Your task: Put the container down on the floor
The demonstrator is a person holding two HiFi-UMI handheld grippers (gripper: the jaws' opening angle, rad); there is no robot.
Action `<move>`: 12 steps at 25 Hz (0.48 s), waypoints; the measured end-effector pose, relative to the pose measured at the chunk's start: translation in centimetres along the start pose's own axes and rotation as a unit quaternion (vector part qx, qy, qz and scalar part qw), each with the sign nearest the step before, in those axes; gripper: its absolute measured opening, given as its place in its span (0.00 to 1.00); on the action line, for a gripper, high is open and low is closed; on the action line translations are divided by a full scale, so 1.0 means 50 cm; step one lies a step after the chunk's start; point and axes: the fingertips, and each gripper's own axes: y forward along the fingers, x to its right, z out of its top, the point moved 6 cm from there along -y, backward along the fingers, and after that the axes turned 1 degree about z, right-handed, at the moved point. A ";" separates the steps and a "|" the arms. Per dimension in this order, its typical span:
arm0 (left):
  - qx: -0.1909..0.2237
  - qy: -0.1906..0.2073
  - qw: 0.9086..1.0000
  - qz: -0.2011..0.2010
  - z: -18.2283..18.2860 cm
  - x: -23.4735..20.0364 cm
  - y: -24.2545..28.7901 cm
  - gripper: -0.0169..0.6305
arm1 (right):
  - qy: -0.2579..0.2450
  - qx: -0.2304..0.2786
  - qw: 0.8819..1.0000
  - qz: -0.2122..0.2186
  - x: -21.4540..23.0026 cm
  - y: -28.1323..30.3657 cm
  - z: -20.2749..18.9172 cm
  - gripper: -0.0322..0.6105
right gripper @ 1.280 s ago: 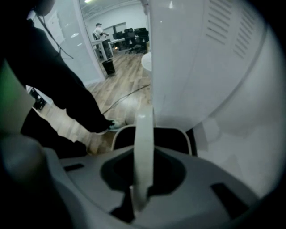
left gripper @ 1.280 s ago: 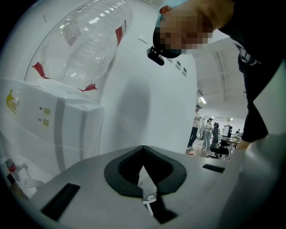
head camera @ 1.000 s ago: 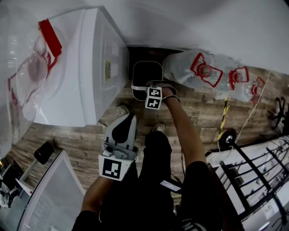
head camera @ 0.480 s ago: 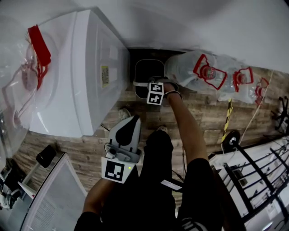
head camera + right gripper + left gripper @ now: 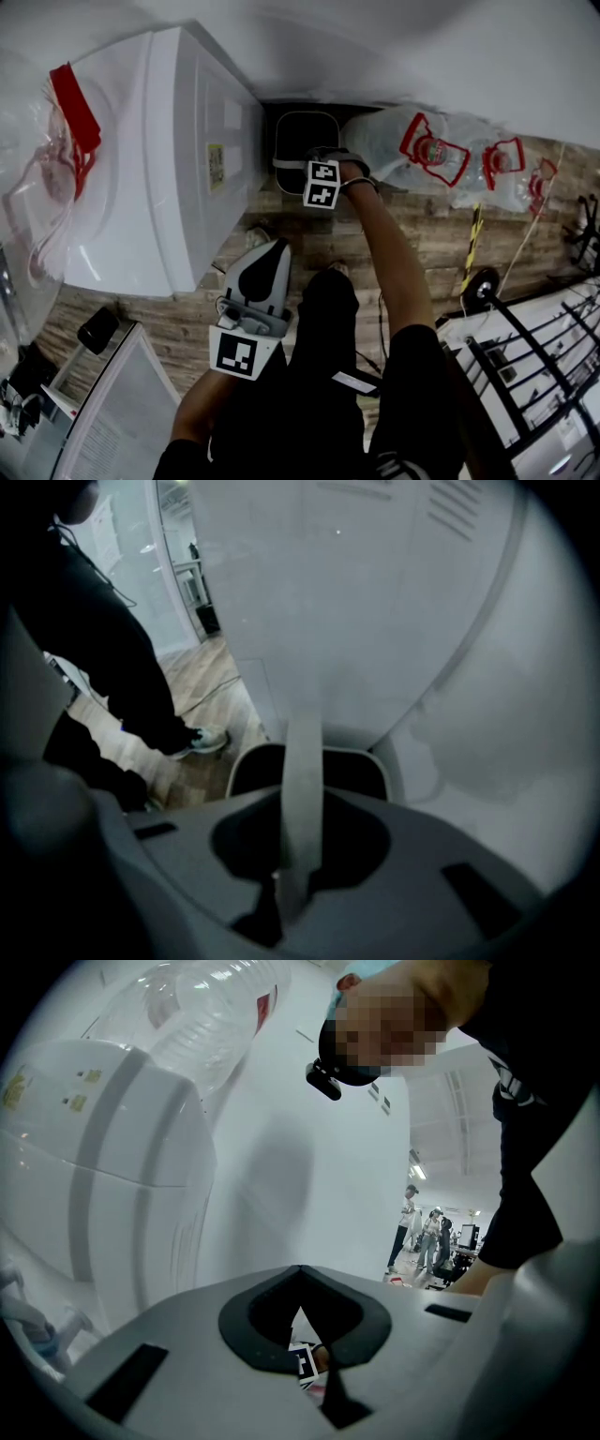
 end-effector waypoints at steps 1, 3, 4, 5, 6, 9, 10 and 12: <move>0.000 -0.001 1.000 0.000 0.001 0.000 0.001 0.06 | -0.002 -0.001 1.000 -0.003 0.003 0.001 0.002 0.14; 0.001 -0.001 1.000 -0.002 0.001 0.000 0.004 0.06 | -0.008 -0.004 1.000 -0.009 0.007 0.007 0.004 0.14; 0.000 0.000 1.000 -0.002 0.001 0.000 0.005 0.06 | -0.011 -0.005 1.000 -0.011 0.007 0.012 0.006 0.14; -0.001 0.002 1.000 -0.003 0.000 0.000 0.006 0.06 | -0.014 -0.005 1.000 -0.013 0.006 0.017 0.008 0.14; -0.002 0.004 1.000 -0.004 -0.001 0.002 0.006 0.06 | -0.017 -0.005 1.000 -0.014 0.004 0.022 0.009 0.14; -0.004 0.010 1.000 -0.008 -0.003 0.007 0.010 0.06 | -0.017 -0.007 1.000 -0.015 -0.007 0.042 0.003 0.14; -0.005 0.011 1.000 -0.009 -0.003 0.009 0.011 0.06 | -0.016 -0.007 1.000 -0.014 -0.011 0.048 0.000 0.14; -0.007 0.013 1.000 -0.011 -0.005 0.012 0.012 0.06 | -0.017 -0.006 1.000 -0.008 -0.025 0.060 -0.003 0.14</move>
